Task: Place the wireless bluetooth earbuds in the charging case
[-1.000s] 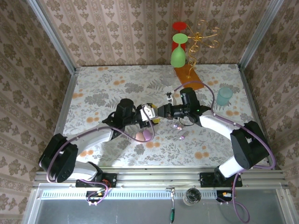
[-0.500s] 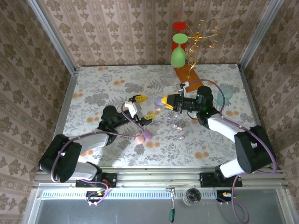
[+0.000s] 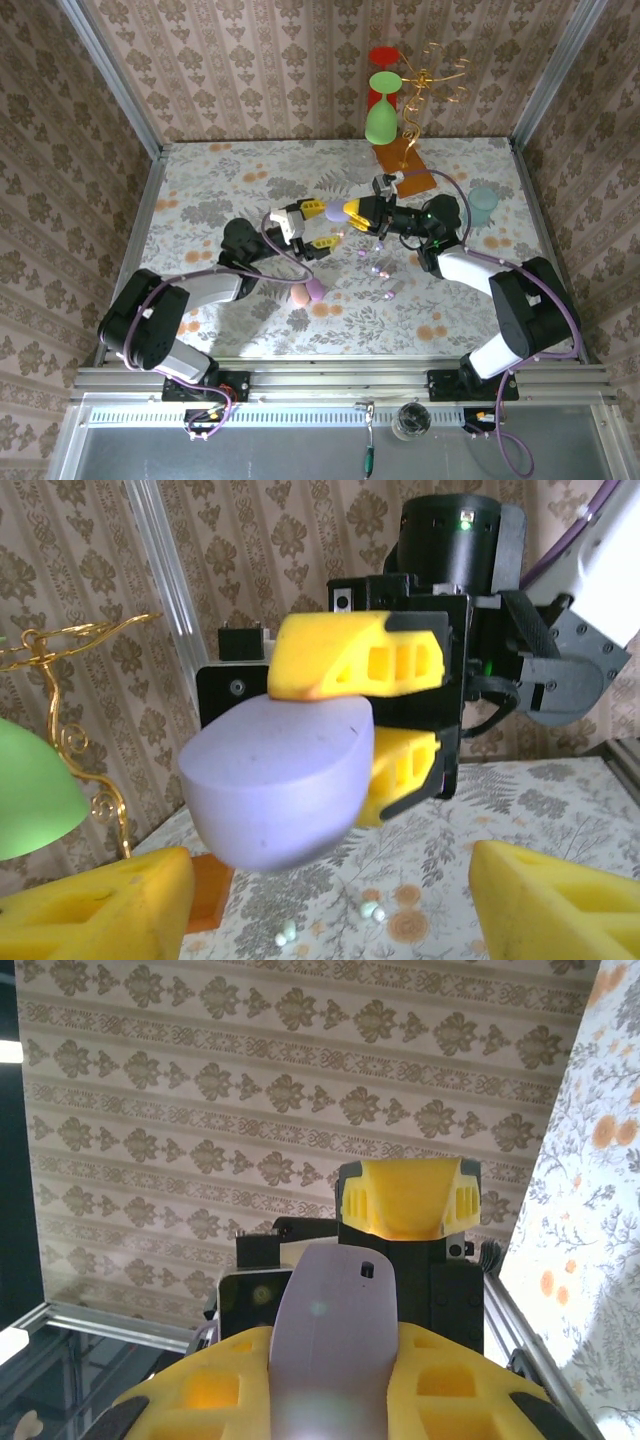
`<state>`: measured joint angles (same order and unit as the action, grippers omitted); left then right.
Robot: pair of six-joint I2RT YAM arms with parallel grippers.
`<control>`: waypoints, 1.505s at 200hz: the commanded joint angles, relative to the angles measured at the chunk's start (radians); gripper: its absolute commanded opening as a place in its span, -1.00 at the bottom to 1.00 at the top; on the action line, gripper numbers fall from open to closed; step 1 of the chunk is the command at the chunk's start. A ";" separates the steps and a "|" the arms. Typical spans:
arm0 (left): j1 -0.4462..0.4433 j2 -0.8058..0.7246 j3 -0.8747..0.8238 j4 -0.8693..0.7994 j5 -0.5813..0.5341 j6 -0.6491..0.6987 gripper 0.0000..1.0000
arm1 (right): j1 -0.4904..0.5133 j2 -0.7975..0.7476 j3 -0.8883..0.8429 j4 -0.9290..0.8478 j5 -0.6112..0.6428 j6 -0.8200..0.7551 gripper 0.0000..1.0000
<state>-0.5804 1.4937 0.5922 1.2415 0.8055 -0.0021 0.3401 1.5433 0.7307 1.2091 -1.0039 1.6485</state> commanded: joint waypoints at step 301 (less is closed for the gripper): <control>-0.001 0.029 0.055 0.052 0.160 -0.132 -0.36 | -0.016 -0.036 0.006 -0.171 -0.020 -0.182 0.48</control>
<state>-0.5877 1.5253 0.6441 1.2602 0.9192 -0.1139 0.3592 1.5604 0.7288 1.2156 -1.0397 1.6173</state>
